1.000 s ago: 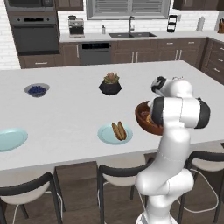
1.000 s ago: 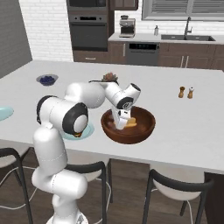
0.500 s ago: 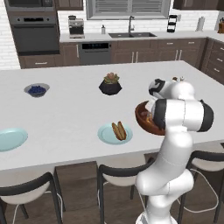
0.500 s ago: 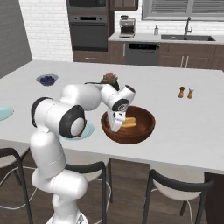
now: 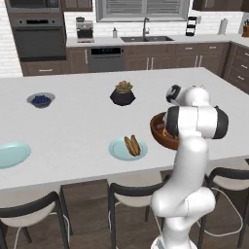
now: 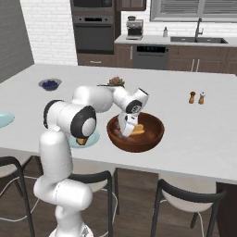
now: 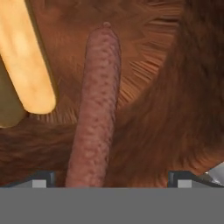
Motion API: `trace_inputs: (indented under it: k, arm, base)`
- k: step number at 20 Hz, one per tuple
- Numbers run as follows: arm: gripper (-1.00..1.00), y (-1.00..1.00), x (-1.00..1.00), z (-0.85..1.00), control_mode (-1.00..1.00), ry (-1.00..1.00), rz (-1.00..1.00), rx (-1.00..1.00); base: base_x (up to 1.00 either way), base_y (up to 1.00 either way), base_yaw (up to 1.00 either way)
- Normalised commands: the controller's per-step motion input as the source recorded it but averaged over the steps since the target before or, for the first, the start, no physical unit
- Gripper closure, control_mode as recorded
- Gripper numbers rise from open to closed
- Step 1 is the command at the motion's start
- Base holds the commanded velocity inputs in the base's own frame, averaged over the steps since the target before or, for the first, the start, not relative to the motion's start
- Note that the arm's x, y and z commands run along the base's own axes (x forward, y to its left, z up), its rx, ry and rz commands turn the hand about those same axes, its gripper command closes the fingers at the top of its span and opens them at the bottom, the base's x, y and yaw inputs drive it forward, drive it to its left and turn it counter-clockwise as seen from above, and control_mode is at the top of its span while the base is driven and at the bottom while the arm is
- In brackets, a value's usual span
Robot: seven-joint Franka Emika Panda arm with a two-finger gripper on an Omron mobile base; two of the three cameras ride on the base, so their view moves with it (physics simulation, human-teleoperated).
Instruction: Place one bun and one sausage from the bowl on each plate.
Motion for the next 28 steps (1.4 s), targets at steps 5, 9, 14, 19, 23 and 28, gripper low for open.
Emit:
trace_inputs:
  k: [5, 9, 14, 19, 23, 28]
  arm:
    - [-1.0, 0.1, 0.09, -0.14, -1.0, 0.14, 0.0, 0.0]
    - [-1.0, 0.16, 0.06, -0.22, -1.0, 0.02, 0.0, 0.0]
    - [-1.0, 0.0, 0.06, -0.19, -1.0, -0.02, 0.0, 0.0]
    - [1.0, 0.02, -0.04, -0.21, -1.0, 0.0, 0.0, 0.0]
    - [1.0, 0.0, -0.01, 0.0, -1.0, 0.0, 0.0, 0.0]
    - [1.0, 0.0, -0.41, 0.33, -1.0, 0.0, 0.02, 0.0]
  base:
    - [0.0, 0.0, 0.0]
    - [0.0, 0.0, 0.0]
    - [0.0, 0.0, 0.0]
    - [0.0, 0.0, 0.0]
    - [0.0, 0.0, 0.0]
    - [0.0, 0.0, 0.0]
